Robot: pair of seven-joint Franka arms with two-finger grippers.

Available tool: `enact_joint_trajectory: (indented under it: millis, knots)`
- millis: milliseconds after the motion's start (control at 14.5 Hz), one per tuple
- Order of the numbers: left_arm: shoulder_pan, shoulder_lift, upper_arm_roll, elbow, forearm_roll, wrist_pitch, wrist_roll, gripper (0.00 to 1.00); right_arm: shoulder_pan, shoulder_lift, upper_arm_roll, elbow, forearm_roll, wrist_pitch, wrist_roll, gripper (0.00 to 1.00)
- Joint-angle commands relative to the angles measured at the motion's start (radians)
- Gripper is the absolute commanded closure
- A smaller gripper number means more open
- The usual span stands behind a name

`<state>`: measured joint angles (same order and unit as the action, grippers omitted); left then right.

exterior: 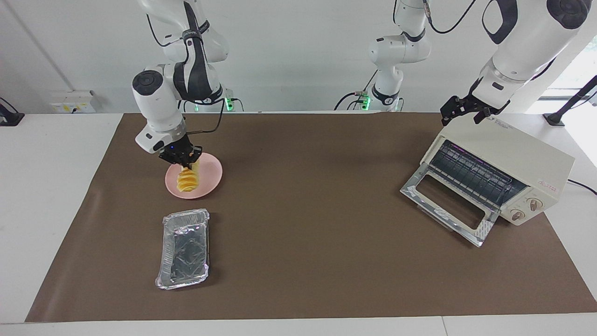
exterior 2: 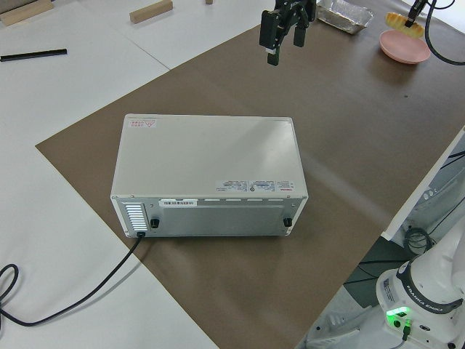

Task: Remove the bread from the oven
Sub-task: 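Carry the bread roll onto the pink plate with the right gripper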

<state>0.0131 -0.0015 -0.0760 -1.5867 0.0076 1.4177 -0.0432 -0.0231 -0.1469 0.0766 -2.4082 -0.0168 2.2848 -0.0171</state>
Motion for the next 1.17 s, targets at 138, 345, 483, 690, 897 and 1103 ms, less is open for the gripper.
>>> enact_joint_trajectory:
  millis: [138, 345, 483, 690, 897, 1103]
  knots:
    - [0.008, -0.028, -0.001, -0.024, -0.009, 0.004, 0.006, 0.00, -0.005, -0.077, 0.006, -0.184, 0.031, 0.151, -0.029, 1.00]
    - [0.008, -0.028, -0.001, -0.024, -0.009, 0.004, 0.006, 0.00, -0.003, -0.079, 0.008, -0.213, 0.031, 0.183, -0.027, 1.00]
    - [0.008, -0.028, -0.001, -0.024, -0.009, 0.004, 0.006, 0.00, -0.003, -0.080, 0.008, -0.215, 0.031, 0.182, -0.029, 1.00]
    - [0.008, -0.028, -0.001, -0.024, -0.009, 0.004, 0.006, 0.00, -0.003, -0.082, 0.008, -0.213, 0.031, 0.171, -0.029, 0.01]
    - [0.008, -0.028, -0.001, -0.024, -0.009, 0.004, 0.006, 0.00, 0.000, -0.085, 0.009, -0.143, 0.031, 0.063, -0.030, 0.00]
    - [0.008, -0.028, -0.001, -0.024, -0.009, 0.004, 0.006, 0.00, -0.001, -0.065, 0.009, 0.032, 0.031, -0.120, -0.032, 0.00]
